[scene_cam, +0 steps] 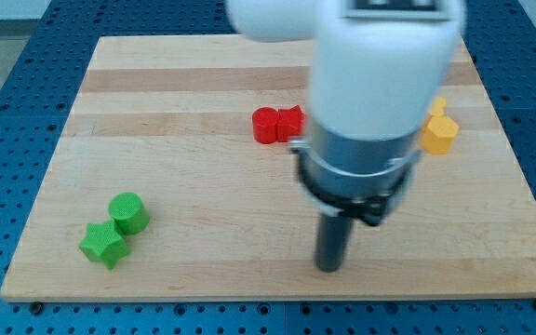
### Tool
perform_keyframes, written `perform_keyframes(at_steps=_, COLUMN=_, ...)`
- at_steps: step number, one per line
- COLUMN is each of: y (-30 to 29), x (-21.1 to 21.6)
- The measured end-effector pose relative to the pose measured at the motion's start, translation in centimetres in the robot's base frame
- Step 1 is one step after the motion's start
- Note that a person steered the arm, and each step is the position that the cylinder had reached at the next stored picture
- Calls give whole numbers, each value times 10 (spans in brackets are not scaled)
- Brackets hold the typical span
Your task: Nudge the green star
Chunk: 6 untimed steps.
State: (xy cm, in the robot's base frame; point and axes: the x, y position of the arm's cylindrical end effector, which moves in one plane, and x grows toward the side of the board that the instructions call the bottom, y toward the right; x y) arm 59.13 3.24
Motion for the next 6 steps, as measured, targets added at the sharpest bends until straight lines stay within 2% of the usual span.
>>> perform_keyframes(at_steps=4, y=-188, x=21)
perform_keyframes(at_steps=6, y=-246, x=18)
